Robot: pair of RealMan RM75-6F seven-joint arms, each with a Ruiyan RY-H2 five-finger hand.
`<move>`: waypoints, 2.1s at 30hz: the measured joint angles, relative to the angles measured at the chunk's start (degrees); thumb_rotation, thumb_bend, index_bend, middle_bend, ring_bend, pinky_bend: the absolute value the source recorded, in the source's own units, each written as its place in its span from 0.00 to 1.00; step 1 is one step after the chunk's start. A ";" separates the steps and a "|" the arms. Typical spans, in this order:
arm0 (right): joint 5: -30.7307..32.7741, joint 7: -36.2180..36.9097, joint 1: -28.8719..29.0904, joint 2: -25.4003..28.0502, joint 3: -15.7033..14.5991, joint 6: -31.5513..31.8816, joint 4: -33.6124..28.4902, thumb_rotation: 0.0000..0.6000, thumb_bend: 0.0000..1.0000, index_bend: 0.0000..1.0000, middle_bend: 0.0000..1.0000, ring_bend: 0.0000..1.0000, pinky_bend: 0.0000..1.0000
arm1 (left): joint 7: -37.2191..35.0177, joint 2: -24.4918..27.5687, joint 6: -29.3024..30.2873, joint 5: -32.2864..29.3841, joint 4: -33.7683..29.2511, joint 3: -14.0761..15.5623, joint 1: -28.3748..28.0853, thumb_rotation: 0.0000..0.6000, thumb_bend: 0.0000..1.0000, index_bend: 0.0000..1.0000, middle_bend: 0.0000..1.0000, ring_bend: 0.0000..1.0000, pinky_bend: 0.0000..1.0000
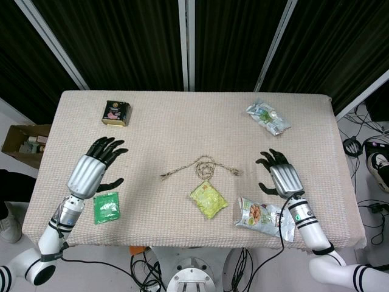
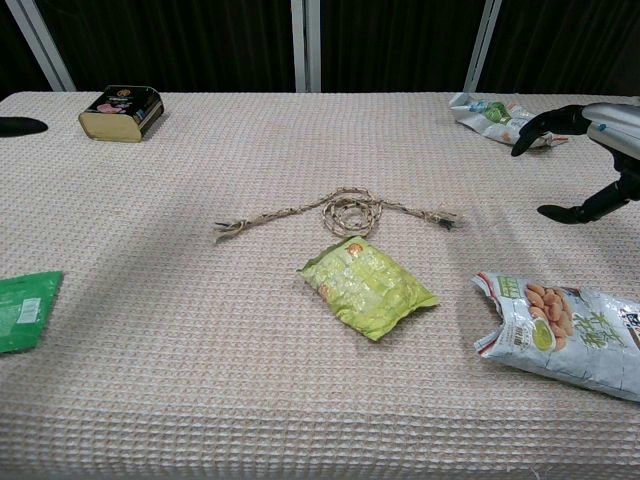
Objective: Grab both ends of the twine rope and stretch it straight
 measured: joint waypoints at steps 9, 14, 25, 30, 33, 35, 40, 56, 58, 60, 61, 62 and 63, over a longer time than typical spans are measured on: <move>8.19 -7.10 3.58 -3.73 2.17 -2.07 1.29 1.00 0.18 0.29 0.15 0.02 0.14 | -0.02 -0.74 -1.01 -1.34 0.40 1.22 -0.91 1.00 0.14 0.24 0.15 0.11 0.13; 14.87 -13.66 8.20 -8.94 3.71 -4.24 4.64 1.00 0.22 0.36 0.16 0.02 0.14 | 0.80 -1.90 -2.42 -1.88 1.11 2.35 -1.44 1.00 0.14 0.25 0.16 0.11 0.13; 26.84 -18.82 17.39 -21.47 7.52 -7.56 16.22 1.00 0.32 0.45 0.20 0.02 0.14 | -0.07 -3.98 -3.57 -3.54 3.80 3.83 -2.11 1.00 0.15 0.25 0.15 0.11 0.13; 27.86 -18.62 18.92 -23.67 7.84 -7.81 18.74 1.00 0.34 0.48 0.21 0.02 0.14 | -0.72 -4.10 -3.44 -3.68 4.61 4.36 -2.19 1.00 0.14 0.25 0.15 0.11 0.13; 27.97 -18.48 19.39 -24.41 7.62 -7.71 19.79 1.00 0.35 0.49 0.21 0.02 0.14 | -1.04 -4.23 -3.26 -3.69 4.94 4.56 -2.25 1.00 0.14 0.24 0.15 0.11 0.13; 27.91 -18.39 19.66 -24.83 7.43 -7.55 20.51 1.00 0.36 0.51 0.22 0.02 0.14 | -1.23 -4.30 -3.10 -3.66 5.09 4.68 -2.27 1.00 0.14 0.25 0.15 0.11 0.13; 27.58 -17.70 20.07 -25.62 7.10 -7.29 21.94 1.00 0.38 0.53 0.23 0.02 0.14 | -1.52 -4.32 -2.62 -3.54 5.31 4.94 -2.28 1.00 0.14 0.25 0.15 0.11 0.13; 25.62 -16.11 20.69 -27.58 7.09 -5.35 25.36 1.00 0.45 0.65 0.27 0.02 0.14 | -1.71 -4.30 -2.60 -4.29 5.76 5.02 -2.73 1.00 0.14 0.24 0.15 0.11 0.13; 24.83 -16.22 20.63 -27.22 6.91 -4.84 25.28 1.00 0.45 0.66 0.27 0.02 0.14 | -1.81 -4.29 -2.93 -4.69 5.75 4.81 -2.93 1.00 0.14 0.25 0.15 0.11 0.13; 24.02 -16.49 20.55 -26.58 6.70 -4.26 24.90 1.00 0.46 0.68 0.28 0.02 0.14 | -2.10 -4.33 -3.63 -5.46 5.64 4.43 -3.29 1.00 0.14 0.27 0.15 0.11 0.13; 23.44 -16.75 20.50 -26.00 6.57 -3.79 24.46 1.00 0.46 0.69 0.28 0.03 0.14 | -2.25 -4.37 -4.05 -5.87 5.58 4.25 -3.48 1.00 0.15 0.29 0.15 0.11 0.13; 23.01 -17.00 20.45 -25.48 6.49 -3.42 24.05 1.00 0.46 0.69 0.28 0.03 0.14 | -2.43 -4.44 -4.76 -6.47 5.49 4.01 -3.79 1.00 0.15 0.30 0.15 0.11 0.13; 22.61 -17.31 20.40 -24.91 6.41 -3.03 23.59 1.00 0.46 0.69 0.28 0.03 0.14 | -2.52 -4.53 -5.42 -7.00 5.42 3.80 -4.07 1.00 0.16 0.31 0.15 0.11 0.13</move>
